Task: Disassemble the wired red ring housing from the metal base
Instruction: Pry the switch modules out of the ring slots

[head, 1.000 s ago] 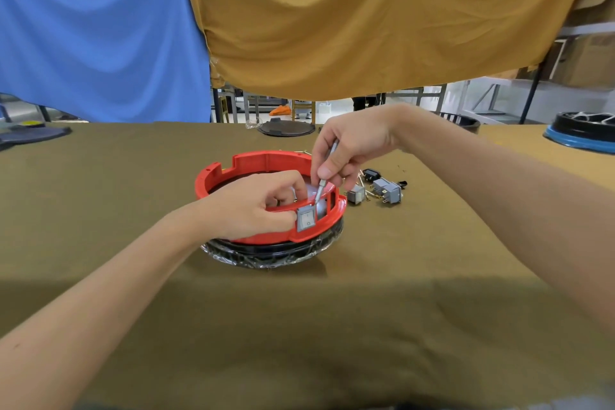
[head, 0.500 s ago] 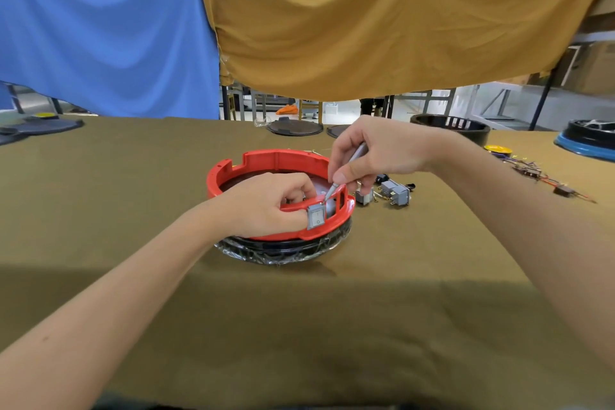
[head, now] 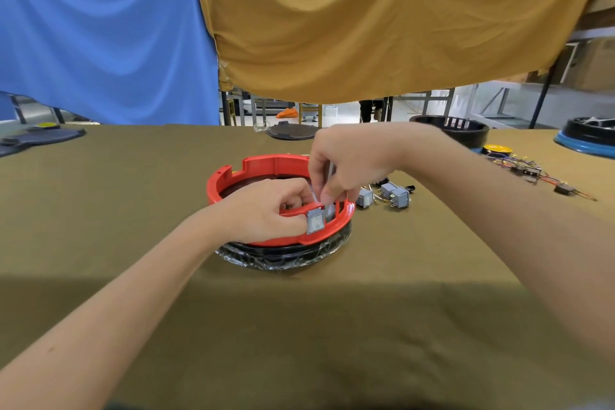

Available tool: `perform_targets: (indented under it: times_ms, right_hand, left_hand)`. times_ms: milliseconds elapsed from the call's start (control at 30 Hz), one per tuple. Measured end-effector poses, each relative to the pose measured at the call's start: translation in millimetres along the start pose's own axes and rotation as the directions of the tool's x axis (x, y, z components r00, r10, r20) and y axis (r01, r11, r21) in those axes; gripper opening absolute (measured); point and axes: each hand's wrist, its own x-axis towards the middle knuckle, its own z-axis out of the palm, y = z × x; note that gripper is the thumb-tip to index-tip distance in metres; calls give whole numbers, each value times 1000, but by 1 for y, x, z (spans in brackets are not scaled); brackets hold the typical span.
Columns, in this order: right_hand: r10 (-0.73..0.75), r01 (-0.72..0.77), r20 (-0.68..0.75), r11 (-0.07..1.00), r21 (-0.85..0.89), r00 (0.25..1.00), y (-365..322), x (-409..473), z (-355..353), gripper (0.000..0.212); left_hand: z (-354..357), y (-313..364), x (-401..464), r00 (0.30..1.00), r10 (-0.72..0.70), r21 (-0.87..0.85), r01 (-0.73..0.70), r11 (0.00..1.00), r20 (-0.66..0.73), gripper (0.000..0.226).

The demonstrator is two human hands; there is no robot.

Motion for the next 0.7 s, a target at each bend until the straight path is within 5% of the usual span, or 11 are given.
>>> perform_targets:
  times_ms: [267, 433, 600, 700]
  right_hand:
    - [-28, 34, -43, 990, 135, 999, 9, -2, -3, 3]
    - [-34, 40, -66, 995, 94, 997, 8, -3, 1, 6]
    - [-53, 65, -112, 992, 104, 992, 8, -4, 11, 9]
    - [-33, 41, -62, 989, 142, 998, 9, 1, 4, 8]
  left_hand:
    - [0, -1, 1, 1000, -29, 11, 29, 1000, -2, 42]
    - [0, -3, 2, 1000, -2, -7, 2, 1000, 10, 12]
    - [0, 5, 2, 1000, 1, -26, -1, 1000, 7, 56]
    - [0, 7, 2, 1000, 6, -30, -6, 1000, 19, 58]
